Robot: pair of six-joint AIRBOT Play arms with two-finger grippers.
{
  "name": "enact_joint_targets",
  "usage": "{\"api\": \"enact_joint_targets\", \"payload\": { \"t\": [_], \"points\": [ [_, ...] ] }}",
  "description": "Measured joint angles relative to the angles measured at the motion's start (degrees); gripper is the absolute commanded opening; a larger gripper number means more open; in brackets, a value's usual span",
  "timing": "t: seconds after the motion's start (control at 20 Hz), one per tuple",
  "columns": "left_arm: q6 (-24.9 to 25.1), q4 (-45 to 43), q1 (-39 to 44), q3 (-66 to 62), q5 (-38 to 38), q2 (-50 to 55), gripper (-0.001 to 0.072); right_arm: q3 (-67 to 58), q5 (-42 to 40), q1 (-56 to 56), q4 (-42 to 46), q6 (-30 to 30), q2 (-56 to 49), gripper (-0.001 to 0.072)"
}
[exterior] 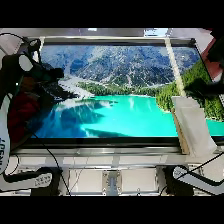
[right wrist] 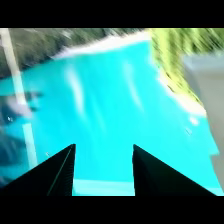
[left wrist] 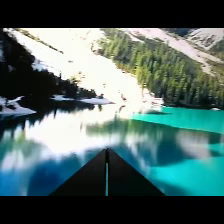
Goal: Fold the shirts.
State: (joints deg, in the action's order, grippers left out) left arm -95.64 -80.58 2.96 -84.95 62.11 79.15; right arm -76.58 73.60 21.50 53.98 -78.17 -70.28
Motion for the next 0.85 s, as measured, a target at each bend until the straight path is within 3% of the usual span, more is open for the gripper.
{"api": "enact_joint_targets", "payload": {
  "t": [0.15, 0.35, 0.6, 0.85],
  "points": [
    [1.99, 5.22, 0.22, 0.00, -0.42, 0.00, 0.0016, -0.33, -11.32, -11.80, 0.66, 4.28, -0.04, 0.0405],
    [3.50, 8.31, 0.35, 0.00, -0.48, 0.00, 0.0016, -0.50, -21.20, -23.76, 11.56, 6.51, -0.37, 0.0404],
    [4.02, 10.05, 0.35, 0.00, -0.52, 0.00, 0.0016, -0.52, -24.92, -28.61, 20.96, 7.13, -0.42, 0.0405],
    [4.09, 10.56, 0.35, 0.00, -0.52, 0.00, 0.0016, -0.52, -25.66, -29.53, 24.26, 7.45, -0.39, 0.0404]
  ]
}}
